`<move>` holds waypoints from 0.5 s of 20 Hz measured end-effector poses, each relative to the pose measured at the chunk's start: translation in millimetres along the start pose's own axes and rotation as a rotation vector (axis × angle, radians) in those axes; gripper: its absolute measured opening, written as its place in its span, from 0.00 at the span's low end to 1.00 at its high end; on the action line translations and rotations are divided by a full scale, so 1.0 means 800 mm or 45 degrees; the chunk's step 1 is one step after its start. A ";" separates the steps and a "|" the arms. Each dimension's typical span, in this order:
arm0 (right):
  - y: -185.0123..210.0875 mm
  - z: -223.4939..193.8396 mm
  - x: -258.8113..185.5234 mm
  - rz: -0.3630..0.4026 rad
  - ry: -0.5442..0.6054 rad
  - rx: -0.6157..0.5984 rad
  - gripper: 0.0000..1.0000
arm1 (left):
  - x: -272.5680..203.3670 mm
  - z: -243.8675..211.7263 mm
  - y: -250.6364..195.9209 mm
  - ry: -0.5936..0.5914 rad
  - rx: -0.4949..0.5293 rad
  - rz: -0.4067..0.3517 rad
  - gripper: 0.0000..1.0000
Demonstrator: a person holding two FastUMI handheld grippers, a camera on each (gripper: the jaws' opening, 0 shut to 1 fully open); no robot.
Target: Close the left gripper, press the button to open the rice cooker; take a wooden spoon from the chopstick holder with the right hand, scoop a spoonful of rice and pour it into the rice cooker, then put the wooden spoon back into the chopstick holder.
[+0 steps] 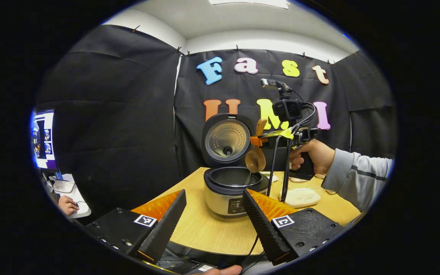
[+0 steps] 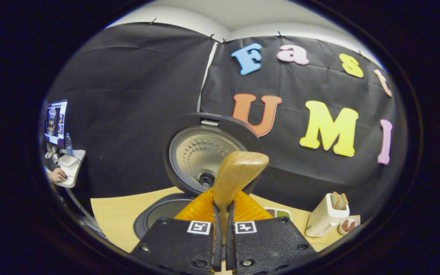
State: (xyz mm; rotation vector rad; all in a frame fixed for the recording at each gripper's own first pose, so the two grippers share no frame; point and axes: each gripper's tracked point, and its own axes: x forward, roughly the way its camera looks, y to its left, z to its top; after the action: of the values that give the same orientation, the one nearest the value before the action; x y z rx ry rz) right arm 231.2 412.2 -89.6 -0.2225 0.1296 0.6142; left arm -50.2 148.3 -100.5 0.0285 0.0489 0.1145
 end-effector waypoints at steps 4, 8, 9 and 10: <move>-0.050 0.009 -0.031 -0.056 -0.027 0.041 0.10 | 0.003 0.001 -0.015 0.003 0.013 -0.015 0.94; -0.117 0.004 -0.072 -0.149 -0.017 0.109 0.10 | 0.010 0.007 -0.038 -0.005 0.019 -0.054 0.94; -0.135 0.001 -0.083 -0.174 -0.011 0.123 0.10 | 0.012 0.005 -0.043 -0.006 0.030 -0.061 0.94; -0.151 -0.003 -0.093 -0.193 0.001 0.123 0.10 | 0.014 0.006 -0.044 -0.010 0.035 -0.057 0.94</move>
State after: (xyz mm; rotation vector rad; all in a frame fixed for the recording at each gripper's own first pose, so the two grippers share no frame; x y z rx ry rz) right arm 241.1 274.2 -58.1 -0.1376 0.1414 0.4561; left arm -34.5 114.6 -97.7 0.0556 0.0433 0.0687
